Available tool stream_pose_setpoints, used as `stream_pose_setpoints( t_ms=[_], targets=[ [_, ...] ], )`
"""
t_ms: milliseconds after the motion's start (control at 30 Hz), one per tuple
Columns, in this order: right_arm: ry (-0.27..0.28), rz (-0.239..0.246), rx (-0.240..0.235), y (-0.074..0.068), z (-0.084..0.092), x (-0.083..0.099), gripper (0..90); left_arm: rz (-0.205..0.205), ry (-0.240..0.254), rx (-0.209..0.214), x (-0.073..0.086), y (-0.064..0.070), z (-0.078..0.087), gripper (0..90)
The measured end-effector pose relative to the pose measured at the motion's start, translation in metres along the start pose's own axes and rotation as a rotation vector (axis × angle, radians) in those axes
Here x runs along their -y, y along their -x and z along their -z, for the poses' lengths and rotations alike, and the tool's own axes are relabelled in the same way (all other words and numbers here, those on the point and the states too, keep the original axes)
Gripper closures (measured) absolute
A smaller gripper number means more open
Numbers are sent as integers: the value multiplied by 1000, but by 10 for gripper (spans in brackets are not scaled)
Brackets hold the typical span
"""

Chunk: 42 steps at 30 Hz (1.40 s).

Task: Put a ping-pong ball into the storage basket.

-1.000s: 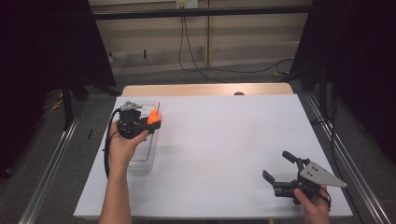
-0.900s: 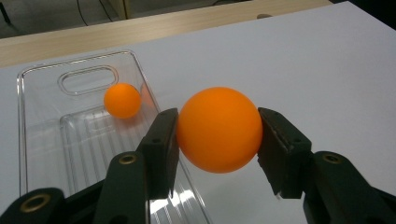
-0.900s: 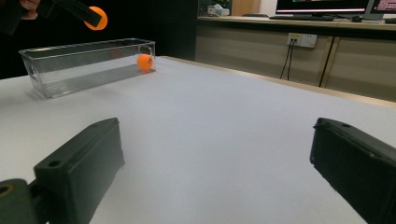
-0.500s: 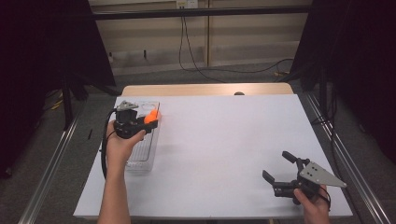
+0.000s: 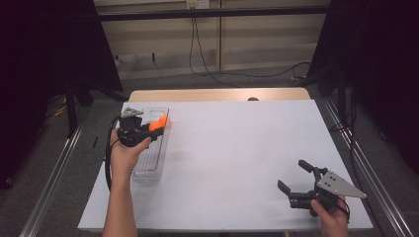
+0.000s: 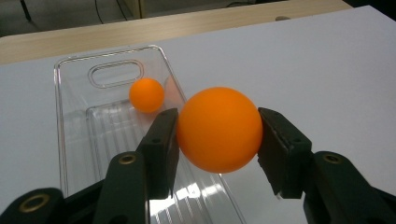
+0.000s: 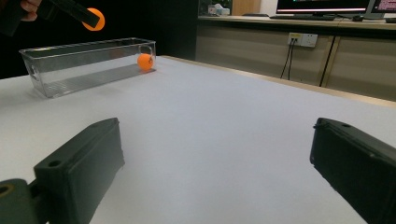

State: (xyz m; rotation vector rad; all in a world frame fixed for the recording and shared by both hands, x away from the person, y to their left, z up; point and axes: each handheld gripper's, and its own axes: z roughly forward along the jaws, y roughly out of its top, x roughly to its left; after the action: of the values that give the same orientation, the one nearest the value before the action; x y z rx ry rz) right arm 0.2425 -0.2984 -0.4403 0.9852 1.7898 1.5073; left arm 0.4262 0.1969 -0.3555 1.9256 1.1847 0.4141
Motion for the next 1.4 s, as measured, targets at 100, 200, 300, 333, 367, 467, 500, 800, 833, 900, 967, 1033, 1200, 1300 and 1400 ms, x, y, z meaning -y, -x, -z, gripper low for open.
stream_pose_setpoints(
  t_ms=[100, 200, 300, 333, 367, 467, 500, 800, 833, 900, 967, 1033, 1200, 1300, 1400],
  targets=[
    [0, 1, 1, 0, 0, 0, 21, 4, 1, -3, 0, -1, 0, 508],
    [0, 0, 0, 0, 0, 0, 21, 10, 2, -4, 1, -2, 0, 507],
    [-1, 1, 2, 0, 0, 0, 21, 11, -1, -10, 2, -4, -1, 508],
    [-2, 1, 3, 0, 0, 0, 22, 14, -3, -10, 2, -4, -1, 508],
    [-2, 2, 2, 0, 0, 0, 21, 14, -4, -12, 3, -4, -2, 508],
    [-1, -1, 0, 0, 0, 0, 21, 9, -6, -21, 3, -5, -2, 508],
    [0, 1, 1, 0, 0, 0, 22, 7, -7, -27, 3, -5, -2, 508],
    [-2, 1, 1, 0, -1, 0, 21, 11, -10, -35, 4, -7, -2, 508],
    [-3, 0, 1, 0, -1, 0, 21, 9, -11, -38, 4, -7, -2, 508],
    [-3, 0, 1, 0, -1, 0, 21, 10, -15, -40, 4, -8, -2, 508],
    [-3, 1, 1, 0, -1, 0, 21, 12, -12, -40, 4, -7, -2, 508],
    [-3, 0, 2, 0, 0, 0, 21, 8, -14, -42, 4, -8, -3, 508],
    [-2, 0, 1, 0, -1, 0, 21, 15, -23, -46, 6, -9, -4, 508],
    [-3, -1, 1, 0, -1, 0, 22, 18, -25, -48, 6, -9, -5, 508],
    [-4, 1, 2, 0, -1, 0, 21, 17, -27, -52, 7, -10, -5, 508]
  ],
)
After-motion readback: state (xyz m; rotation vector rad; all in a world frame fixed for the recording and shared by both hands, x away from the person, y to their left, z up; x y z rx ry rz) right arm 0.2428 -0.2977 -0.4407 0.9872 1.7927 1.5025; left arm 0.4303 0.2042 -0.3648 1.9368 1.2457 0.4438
